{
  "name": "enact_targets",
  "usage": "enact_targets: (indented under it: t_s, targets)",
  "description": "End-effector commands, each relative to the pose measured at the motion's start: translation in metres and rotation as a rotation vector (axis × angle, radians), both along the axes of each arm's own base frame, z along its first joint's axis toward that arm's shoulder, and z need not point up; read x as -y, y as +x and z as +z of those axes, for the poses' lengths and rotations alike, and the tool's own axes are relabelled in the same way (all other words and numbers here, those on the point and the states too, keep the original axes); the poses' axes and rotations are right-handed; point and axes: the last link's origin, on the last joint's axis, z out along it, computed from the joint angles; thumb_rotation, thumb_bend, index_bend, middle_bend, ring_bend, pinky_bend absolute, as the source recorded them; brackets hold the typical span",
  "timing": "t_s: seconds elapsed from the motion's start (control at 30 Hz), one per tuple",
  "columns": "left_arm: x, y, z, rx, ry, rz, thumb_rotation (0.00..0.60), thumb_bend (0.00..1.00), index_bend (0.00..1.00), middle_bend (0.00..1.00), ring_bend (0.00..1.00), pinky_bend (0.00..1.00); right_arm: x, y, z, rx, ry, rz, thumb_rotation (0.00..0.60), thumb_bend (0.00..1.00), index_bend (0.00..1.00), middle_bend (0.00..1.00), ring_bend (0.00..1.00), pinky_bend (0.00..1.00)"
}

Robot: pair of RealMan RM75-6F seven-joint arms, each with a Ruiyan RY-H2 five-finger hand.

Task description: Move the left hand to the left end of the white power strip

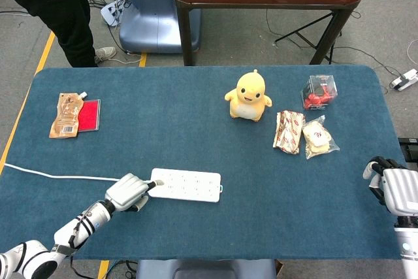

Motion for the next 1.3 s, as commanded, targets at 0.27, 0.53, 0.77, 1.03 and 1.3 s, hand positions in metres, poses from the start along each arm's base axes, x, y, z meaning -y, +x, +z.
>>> enact_targets:
  t_s: [0.27,0.53,0.77,1.03,1.3]
  targets:
    - [-0.004,-0.001,-0.003,-0.030,0.002,0.004,0.600,0.61,0.19,0.98,1.00,1.00,-0.001,-0.002,-0.001,0.003,0.003,-0.006,0.600,0.17,0.62,0.43,0.41,0.56]
    - [-0.005,-0.004,-0.006,-0.054,-0.007,0.014,0.600,0.61,0.19,0.98,1.00,1.00,0.000,-0.002,-0.001,0.005,0.002,-0.008,0.600,0.17,0.62,0.43,0.41,0.56]
    - [-0.005,-0.007,-0.007,-0.067,-0.008,0.025,0.600,0.61,0.19,0.98,1.00,1.00,0.000,-0.001,-0.002,0.002,0.006,-0.007,0.600,0.17,0.62,0.43,0.41,0.56]
    - [-0.002,-0.008,-0.004,-0.063,-0.001,0.030,0.600,0.61,0.20,0.98,1.00,1.00,0.000,0.000,-0.002,0.002,0.005,-0.004,0.600,0.17,0.62,0.43,0.41,0.56]
    - [0.002,-0.004,0.022,0.035,0.072,0.059,0.600,0.61,0.19,0.96,1.00,1.00,0.001,0.000,-0.001,0.004,0.004,-0.002,0.600,0.17,0.62,0.43,0.41,0.56]
